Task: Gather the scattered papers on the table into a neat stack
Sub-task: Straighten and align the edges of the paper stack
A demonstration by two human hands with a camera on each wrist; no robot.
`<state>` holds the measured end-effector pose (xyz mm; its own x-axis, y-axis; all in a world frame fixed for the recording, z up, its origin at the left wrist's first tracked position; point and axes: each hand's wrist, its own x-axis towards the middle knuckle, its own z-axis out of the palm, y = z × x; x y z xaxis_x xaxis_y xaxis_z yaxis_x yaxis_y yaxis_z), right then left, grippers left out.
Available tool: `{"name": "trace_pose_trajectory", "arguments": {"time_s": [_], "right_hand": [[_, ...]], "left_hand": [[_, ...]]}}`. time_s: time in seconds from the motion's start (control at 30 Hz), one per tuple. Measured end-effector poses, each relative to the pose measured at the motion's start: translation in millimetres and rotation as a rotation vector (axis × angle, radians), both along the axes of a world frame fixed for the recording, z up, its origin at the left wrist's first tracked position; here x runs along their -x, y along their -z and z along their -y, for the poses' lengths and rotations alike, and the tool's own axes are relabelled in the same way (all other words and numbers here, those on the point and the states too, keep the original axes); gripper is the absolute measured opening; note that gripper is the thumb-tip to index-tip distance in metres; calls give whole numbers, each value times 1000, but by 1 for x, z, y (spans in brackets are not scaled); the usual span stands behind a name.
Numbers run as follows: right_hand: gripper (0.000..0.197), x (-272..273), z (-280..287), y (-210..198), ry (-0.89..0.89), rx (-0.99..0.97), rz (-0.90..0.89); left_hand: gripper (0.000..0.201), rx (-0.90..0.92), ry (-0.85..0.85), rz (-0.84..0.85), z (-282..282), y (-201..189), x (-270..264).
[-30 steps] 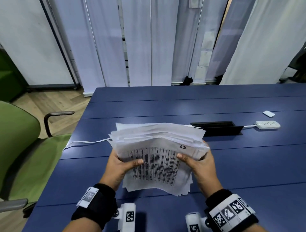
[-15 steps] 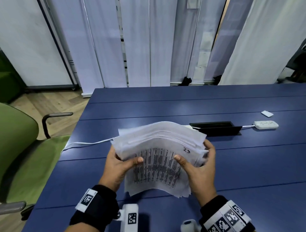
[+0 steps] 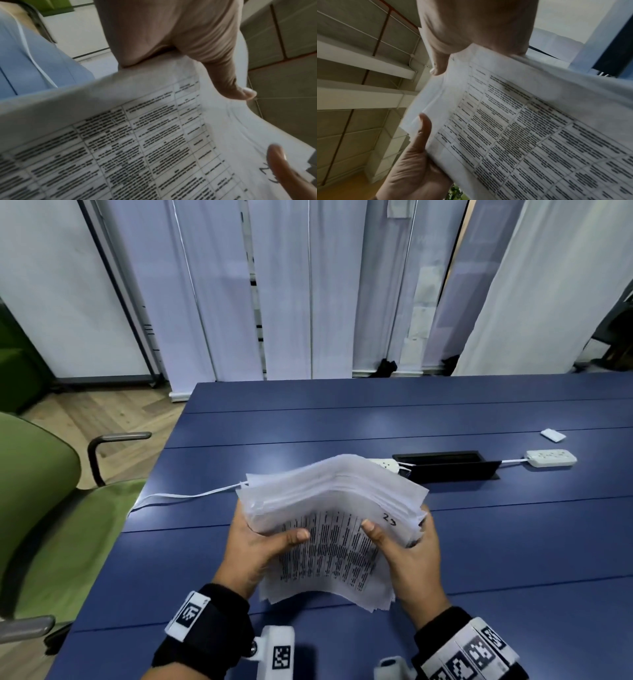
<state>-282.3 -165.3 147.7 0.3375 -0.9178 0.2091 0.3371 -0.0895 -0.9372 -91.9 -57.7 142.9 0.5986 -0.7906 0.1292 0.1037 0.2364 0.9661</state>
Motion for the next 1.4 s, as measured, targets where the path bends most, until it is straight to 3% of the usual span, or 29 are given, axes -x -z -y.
{"name": "trace_pose_trajectory", "arguments": {"time_s": [0.13,0.3,0.4,0.47,0.63,0.9,1.0,1.17,1.23,1.33,1.4], "right_hand": [[62,4,6,-1,77,-15,37],[41,2,3,-3,2,-51,32],[57,8,10,-2,2,-62,35],[66,6,7,1,-32,-79,-27],[50,5,10,-5,24,-49,10],[53,8,9,-6,-79,-89,-28],[60,11,17,3,-98,-130,-70],[38,9,12,10,-162,-139,-139],[47,14,21,13,-184,-172,-160],[84,13,30,24,-190,-248,-262],[78,6,30,25,-160,-230,-266]], "left_hand": [[100,39,-117,-16,-1,-1,-4],[85,9,-162,-1,4,6,13],[74,38,-167,-34,3,11,5],[83,24,-116,-21,4,14,11],[107,22,-134,15,5,16,18],[97,-12,-86,-36,8,22,4],[108,-15,-52,-128,6,25,-9],[96,-96,102,-99,7,27,-6],[91,-90,68,-114,5,28,-16],[85,-142,107,-91,8,25,-20],[69,-169,75,-48,15,19,-10]]}}
